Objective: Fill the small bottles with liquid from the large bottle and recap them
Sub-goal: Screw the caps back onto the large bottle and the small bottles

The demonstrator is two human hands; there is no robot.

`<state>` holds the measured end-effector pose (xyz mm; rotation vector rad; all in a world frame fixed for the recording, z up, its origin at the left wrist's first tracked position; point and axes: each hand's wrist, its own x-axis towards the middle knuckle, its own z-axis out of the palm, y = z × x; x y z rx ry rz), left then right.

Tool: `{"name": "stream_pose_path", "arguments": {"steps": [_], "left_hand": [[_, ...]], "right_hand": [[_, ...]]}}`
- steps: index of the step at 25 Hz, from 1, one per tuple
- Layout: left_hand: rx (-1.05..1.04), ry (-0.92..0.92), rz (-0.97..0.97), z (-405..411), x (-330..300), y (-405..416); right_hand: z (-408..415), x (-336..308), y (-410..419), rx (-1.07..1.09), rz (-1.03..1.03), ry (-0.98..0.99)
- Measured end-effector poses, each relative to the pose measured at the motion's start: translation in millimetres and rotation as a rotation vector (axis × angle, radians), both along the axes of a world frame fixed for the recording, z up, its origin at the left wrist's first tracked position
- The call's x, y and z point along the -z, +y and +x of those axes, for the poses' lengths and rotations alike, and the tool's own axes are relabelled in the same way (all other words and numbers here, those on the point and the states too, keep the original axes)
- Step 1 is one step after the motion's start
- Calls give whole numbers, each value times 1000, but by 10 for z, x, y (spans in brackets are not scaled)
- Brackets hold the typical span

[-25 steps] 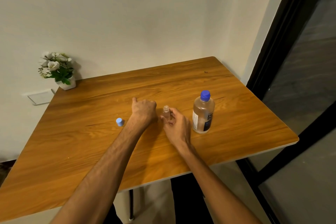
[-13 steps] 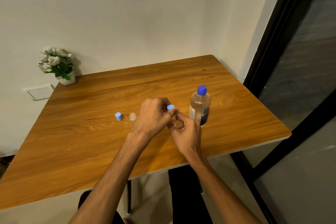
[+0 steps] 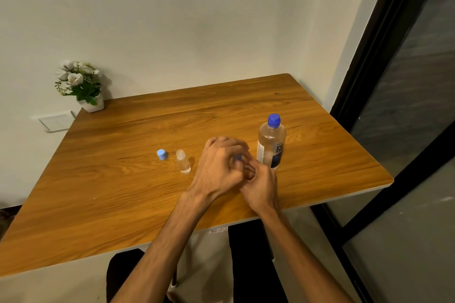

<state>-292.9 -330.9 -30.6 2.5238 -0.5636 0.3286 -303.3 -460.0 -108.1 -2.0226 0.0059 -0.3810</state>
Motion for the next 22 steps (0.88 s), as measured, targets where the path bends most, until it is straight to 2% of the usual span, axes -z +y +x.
{"name": "stream_pose_path", "arguments": {"steps": [3,5,7,12,16,19,22], "left_hand": [[-119,-29,124,59,-6,14],[-7,14,160,81,-25,39],[61,15,166,79,-45,41],[-153,-19,150,129,1,20],[-43,16,208,173,-67,47],[-46,18,215,151,-101,99],[-123,-43,113,27,-63,262]], "right_hand": [[22,13,-15,-32,12,34],[33,9,-17,-46,5,46],[49,16,-20,-53,-14,30],[106,11,-24,-103,-66,65],[170,18,-31,-186,-74,99],[204,25,-9,-188,-55,76],[155,-9,31,-167,-17,41]]}}
